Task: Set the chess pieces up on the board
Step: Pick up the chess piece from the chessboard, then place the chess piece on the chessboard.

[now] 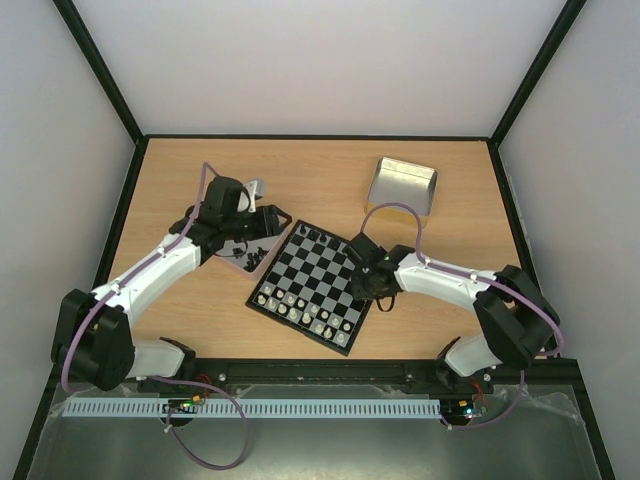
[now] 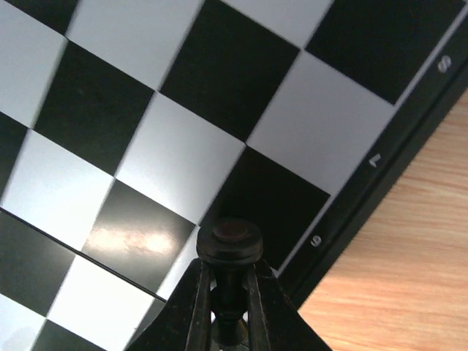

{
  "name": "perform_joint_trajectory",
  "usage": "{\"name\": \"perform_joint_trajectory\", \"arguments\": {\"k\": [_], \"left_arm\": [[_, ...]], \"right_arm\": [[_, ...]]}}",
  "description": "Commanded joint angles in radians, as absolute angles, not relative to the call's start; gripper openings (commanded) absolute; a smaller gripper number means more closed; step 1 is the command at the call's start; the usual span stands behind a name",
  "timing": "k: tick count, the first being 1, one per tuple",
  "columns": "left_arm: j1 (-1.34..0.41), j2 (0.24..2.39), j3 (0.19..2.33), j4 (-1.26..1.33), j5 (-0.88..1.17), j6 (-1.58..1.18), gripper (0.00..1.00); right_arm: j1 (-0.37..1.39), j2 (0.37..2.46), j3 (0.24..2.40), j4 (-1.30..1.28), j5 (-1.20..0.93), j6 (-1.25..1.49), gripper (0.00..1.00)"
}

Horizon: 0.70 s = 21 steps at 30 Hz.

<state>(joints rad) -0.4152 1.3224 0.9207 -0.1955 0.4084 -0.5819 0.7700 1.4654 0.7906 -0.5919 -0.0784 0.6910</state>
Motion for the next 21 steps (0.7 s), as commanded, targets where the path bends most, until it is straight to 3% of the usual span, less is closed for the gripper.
{"name": "perform_joint_trajectory", "arguments": {"k": [1, 14, 18, 21], "left_arm": [[-0.440, 1.333, 0.894, -0.108, 0.519, -0.643, 0.59], [-0.571, 1.398, 0.815, 0.219, 0.763, -0.915, 0.63], [-0.573, 1.416, 0.799, 0.293, 0.807, -0.962, 0.60], [-0.582, 1.427, 0.784, 0.328, 0.826, -0.990, 0.52]], "right_arm": [[0.774, 1.413, 0.832, -0.498, -0.056, 0.576, 0.08], [0.793, 1.253, 0.884, -0.251, -0.358, 0.400, 0.06], [0.794, 1.232, 0.875, -0.224, -0.403, 0.392, 0.06], [0.794, 1.221, 0.873, -0.211, -0.409, 0.393, 0.06]]}}
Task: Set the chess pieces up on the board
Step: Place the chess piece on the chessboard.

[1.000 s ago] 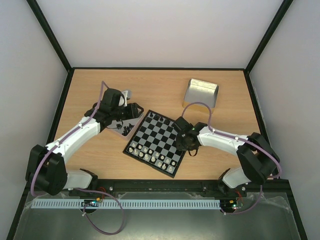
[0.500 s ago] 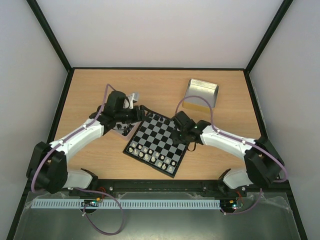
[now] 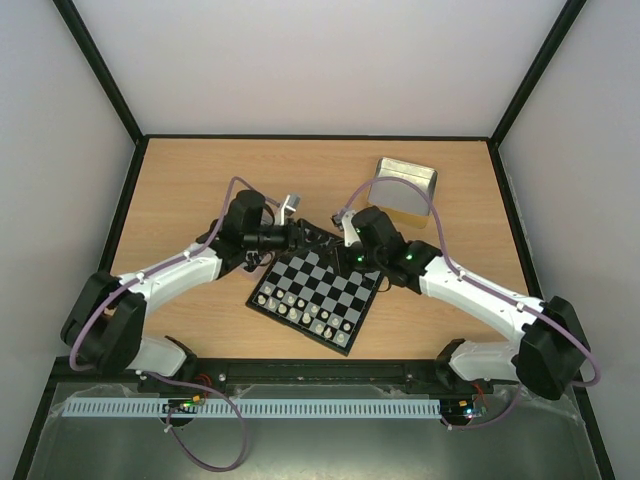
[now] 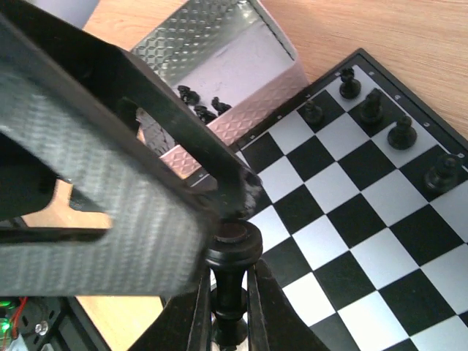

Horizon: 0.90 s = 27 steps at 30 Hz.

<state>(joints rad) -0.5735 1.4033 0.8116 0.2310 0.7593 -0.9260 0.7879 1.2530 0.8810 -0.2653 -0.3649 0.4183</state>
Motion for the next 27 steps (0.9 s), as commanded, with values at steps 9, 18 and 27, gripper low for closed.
{"name": "perform_joint_trajectory", "arguments": {"k": [9, 18, 27], "left_arm": [[-0.593, 1.431, 0.774, 0.290, 0.837, -0.999, 0.39], [-0.592, 1.420, 0.728, 0.370, 0.880, -1.090, 0.18], [-0.573, 1.442, 0.616, 0.640, 0.824, -1.408, 0.12]], "right_arm": [[0.793, 1.209, 0.864, -0.165, -0.335, 0.440, 0.06], [0.794, 1.189, 0.842, -0.125, -0.273, 0.483, 0.09], [0.793, 1.153, 0.770, -0.035, -0.328, 0.586, 0.33]]}}
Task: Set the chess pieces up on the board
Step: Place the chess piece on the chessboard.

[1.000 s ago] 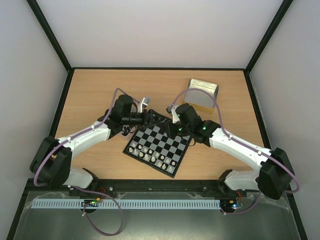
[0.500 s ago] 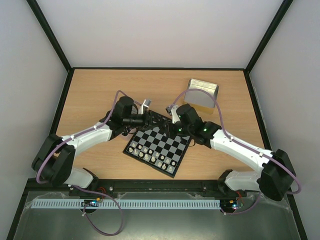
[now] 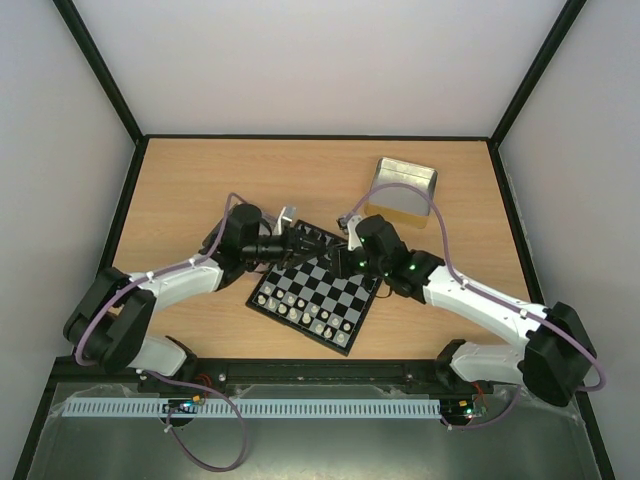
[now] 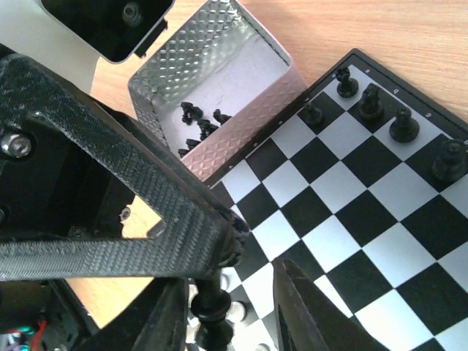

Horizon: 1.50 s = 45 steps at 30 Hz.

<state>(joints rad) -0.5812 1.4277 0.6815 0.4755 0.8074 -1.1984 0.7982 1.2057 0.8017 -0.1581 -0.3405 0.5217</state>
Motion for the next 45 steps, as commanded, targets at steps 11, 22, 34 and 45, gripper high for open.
{"name": "perform_joint_trajectory", "arguments": {"k": [11, 22, 34, 45], "left_arm": [[-0.561, 1.459, 0.601, 0.932, 0.702, -1.923, 0.11], [-0.563, 1.416, 0.718, 0.837, 0.607, -1.999, 0.11], [-0.583, 1.403, 0.752, 0.821, 0.587, -1.992, 0.12], [-0.589, 1.394, 0.746, 0.821, 0.588, -1.998, 0.12]], "right_arm": [[0.794, 1.002, 0.605, 0.241, -0.202, 0.972, 0.66], [0.793, 1.034, 0.608, 0.438, -0.258, 1.190, 0.60], [0.793, 1.071, 0.646, 0.506, -0.151, 1.242, 0.40], [0.793, 1.124, 0.663, 0.544, -0.122, 1.267, 0.31]]}}
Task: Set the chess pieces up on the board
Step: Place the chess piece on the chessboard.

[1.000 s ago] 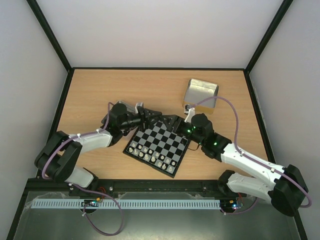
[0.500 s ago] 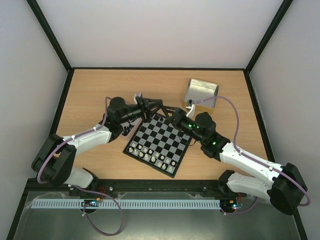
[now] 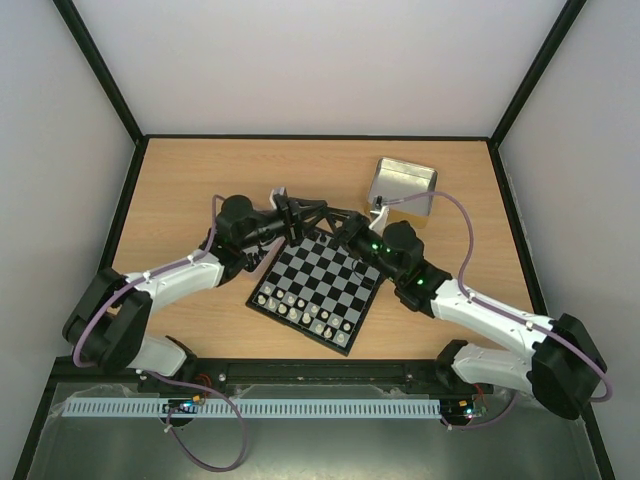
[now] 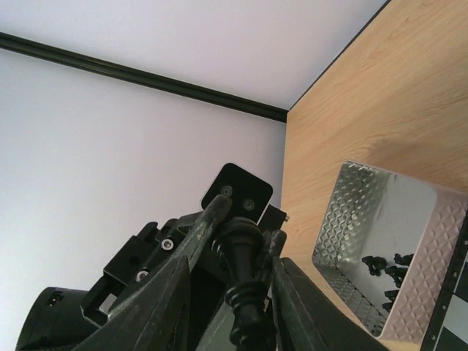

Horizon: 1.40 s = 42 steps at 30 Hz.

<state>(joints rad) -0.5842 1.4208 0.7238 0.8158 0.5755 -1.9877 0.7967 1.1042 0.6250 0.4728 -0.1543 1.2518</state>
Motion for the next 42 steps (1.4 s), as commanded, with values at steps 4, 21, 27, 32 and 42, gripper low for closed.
{"name": "perform_joint_trajectory", "arguments": {"k": [4, 21, 27, 32, 42], "left_arm": [[-0.589, 1.388, 0.742, 0.812, 0.585, -1.994, 0.12], [-0.553, 1.255, 0.813, 0.065, 0.234, -1.116, 0.61], [-0.527, 1.209, 0.855, -0.119, 0.032, -0.720, 0.62], [-0.507, 1.181, 0.890, -0.203, -0.041, -0.549, 0.63], [-0.491, 1.171, 0.857, -0.187, -0.023, -0.489, 0.63]], "right_arm": [[0.792, 1.129, 0.669, 0.555, -0.119, 1.263, 0.17], [0.742, 1.137, 0.882, -0.362, -0.147, 0.928, 0.04], [0.715, 1.293, 0.953, -0.662, -0.167, 0.713, 0.05], [0.713, 1.451, 1.028, -0.791, -0.190, 0.578, 0.05], [0.712, 1.680, 1.195, -1.036, -0.208, 0.433, 0.04]]}}
